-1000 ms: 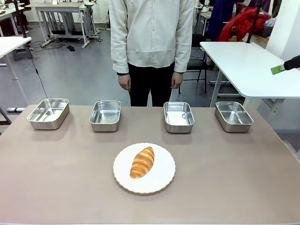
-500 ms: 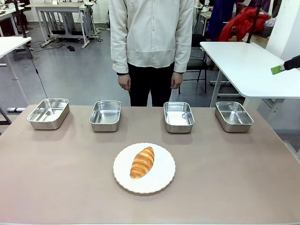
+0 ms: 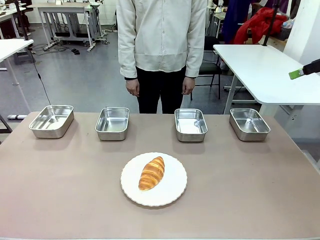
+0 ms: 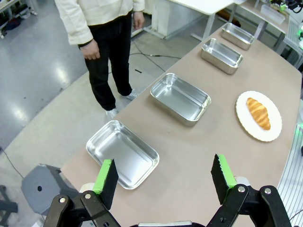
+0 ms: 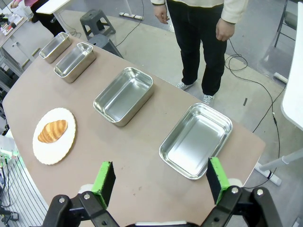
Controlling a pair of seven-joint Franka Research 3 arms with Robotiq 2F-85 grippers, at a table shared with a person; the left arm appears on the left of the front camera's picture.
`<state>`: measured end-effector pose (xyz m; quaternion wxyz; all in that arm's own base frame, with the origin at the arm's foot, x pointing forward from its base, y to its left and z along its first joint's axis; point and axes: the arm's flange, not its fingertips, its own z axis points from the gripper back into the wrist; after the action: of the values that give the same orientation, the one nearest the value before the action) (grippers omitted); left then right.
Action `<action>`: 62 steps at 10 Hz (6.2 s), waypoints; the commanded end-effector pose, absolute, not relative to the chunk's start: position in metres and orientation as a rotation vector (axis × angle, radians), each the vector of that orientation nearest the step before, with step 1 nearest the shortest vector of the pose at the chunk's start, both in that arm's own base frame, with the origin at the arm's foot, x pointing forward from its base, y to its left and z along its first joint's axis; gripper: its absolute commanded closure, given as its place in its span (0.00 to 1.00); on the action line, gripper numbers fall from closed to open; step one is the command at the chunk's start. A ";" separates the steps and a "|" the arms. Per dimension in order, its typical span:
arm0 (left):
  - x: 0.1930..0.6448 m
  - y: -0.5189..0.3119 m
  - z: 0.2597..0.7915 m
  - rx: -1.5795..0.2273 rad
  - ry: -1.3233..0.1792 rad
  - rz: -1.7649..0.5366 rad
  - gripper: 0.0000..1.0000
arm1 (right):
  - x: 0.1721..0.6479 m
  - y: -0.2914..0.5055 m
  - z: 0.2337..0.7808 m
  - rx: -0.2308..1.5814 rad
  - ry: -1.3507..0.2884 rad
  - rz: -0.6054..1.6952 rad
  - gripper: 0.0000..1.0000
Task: Place the bread in the container.
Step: Place the Butter Roll into the Airtight Container indicated by the human.
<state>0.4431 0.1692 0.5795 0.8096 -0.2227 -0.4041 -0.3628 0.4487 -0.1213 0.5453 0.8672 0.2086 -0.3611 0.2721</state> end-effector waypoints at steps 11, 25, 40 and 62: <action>0.442 0.170 0.580 -0.474 -0.870 -0.788 0.00 | 0.450 -0.121 0.545 0.449 -0.770 0.569 0.00; 0.442 0.170 0.580 -0.474 -0.870 -0.788 0.00 | 0.450 -0.121 0.545 0.449 -0.770 0.569 0.00; 0.442 0.170 0.580 -0.474 -0.870 -0.788 0.00 | 0.450 -0.121 0.545 0.449 -0.770 0.569 0.00; 0.442 0.170 0.580 -0.474 -0.870 -0.788 0.00 | 0.427 0.318 0.470 0.145 -0.154 -0.227 0.00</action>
<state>0.4445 0.1705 0.5800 0.8100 -0.2219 -0.4037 -0.3629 0.4303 0.3207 0.4721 0.9866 0.0794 -0.0713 -0.1232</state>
